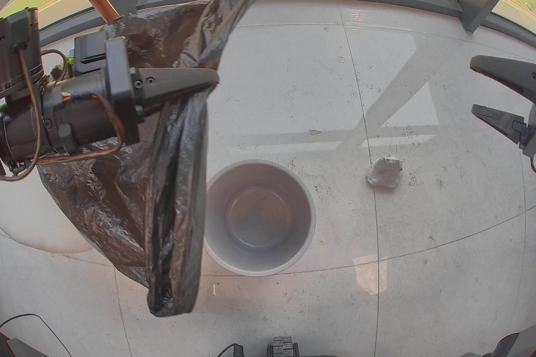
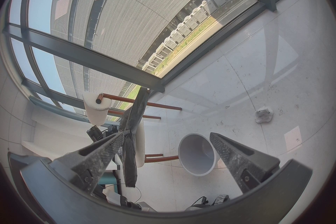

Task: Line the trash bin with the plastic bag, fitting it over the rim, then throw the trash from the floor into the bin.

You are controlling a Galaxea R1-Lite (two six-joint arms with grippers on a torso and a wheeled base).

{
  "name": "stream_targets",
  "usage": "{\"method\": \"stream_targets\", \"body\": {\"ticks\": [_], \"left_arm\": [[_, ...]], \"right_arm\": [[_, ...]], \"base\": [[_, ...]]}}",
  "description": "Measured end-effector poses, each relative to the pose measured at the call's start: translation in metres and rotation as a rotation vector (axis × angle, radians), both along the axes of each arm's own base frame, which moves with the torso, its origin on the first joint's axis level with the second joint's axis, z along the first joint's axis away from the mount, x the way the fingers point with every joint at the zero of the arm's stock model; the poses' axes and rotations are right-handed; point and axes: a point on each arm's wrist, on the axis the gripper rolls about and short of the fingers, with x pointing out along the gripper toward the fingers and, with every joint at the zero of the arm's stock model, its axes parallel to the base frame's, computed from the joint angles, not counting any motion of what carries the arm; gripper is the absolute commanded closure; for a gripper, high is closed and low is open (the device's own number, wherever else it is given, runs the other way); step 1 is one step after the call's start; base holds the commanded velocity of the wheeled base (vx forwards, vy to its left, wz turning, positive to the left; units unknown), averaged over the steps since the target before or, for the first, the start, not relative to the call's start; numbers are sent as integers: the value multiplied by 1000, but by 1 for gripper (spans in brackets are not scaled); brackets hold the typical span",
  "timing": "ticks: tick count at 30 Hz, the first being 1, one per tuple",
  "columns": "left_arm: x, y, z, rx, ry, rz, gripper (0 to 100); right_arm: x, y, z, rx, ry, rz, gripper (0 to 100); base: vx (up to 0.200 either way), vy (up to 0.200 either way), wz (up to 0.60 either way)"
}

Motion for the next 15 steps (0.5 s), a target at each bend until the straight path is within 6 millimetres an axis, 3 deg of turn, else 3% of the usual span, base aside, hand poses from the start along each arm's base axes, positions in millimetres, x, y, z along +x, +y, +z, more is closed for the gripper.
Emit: {"method": "stream_targets", "body": {"ticks": [6, 15], "left_arm": [[-10, -26, -7, 45, 41, -77, 100], [-46, -55, -6, 103, 67, -188, 100]], "right_arm": [[19, 15, 7, -27, 48, 13, 0], [39, 26, 11, -32, 58, 14, 0]], "base": [[0, 0, 0], [0, 0, 0]]}}
